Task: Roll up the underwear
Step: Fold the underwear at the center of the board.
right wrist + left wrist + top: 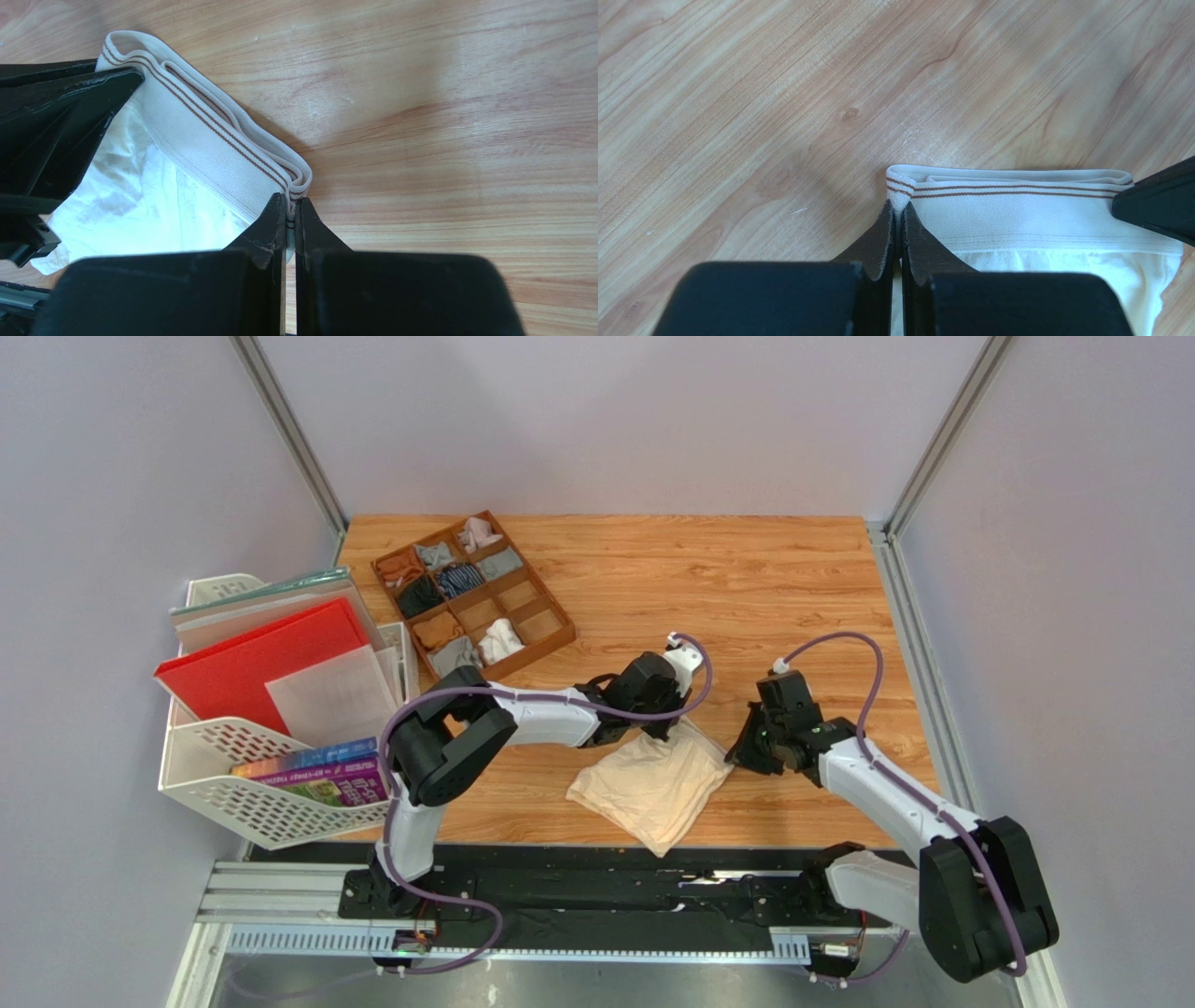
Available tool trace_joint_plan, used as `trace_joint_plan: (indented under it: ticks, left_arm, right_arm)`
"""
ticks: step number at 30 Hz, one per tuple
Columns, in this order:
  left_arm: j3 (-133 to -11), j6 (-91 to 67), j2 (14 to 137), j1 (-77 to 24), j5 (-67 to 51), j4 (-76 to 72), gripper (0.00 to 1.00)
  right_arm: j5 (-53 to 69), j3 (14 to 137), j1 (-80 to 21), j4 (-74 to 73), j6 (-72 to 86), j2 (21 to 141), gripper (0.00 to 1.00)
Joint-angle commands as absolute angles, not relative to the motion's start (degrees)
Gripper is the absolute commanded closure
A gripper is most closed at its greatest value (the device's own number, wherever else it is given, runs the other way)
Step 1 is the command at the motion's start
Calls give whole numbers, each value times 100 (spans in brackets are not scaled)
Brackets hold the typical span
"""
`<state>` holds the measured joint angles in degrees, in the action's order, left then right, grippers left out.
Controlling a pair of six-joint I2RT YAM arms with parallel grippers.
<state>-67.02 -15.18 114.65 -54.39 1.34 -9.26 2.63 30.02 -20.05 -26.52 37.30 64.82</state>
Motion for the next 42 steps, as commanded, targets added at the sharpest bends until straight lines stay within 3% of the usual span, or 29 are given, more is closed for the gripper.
trace_joint_plan:
  ticks: [1, 13, 15, 16, 19, 22, 30, 42]
  left_arm:
    - [-6864, -1565, 11672, -5423, 334, -905, 100]
    - [-6926, -1819, 11532, -5414, 861, -661, 98]
    - [-6847, -1951, 11374, -5414, 1142, -554, 73]
    - [-6812, -2003, 11164, -5414, 1290, -545, 55]
    - [-6706, -2048, 10716, -5414, 1563, -335, 47]
    - [-6610, -2100, 10355, -5414, 1749, -281, 46]
    - [-6417, -2838, 10283, -5423, 581, -545, 47]
    - [-6635, -3305, 11153, -5563, 88, -870, 49]
  right_arm:
    - [228, 3392, -1995, -2865, 3630, 6319, 100]
    - [97, 4218, -1995, -3041, 3507, 7136, 100]
    - [114, 4368, -1995, -3059, 3437, 7365, 100]
    - [123, 4412, -1995, -3067, 3437, 7426, 100]
    - [97, 4526, -1995, -3076, 3375, 7550, 100]
    - [105, 4570, -1995, -3094, 3366, 7585, 100]
    - [123, 4579, -2004, -3067, 3366, 7620, 100]
    - [298, 4561, -1995, -2944, 3437, 7664, 100]
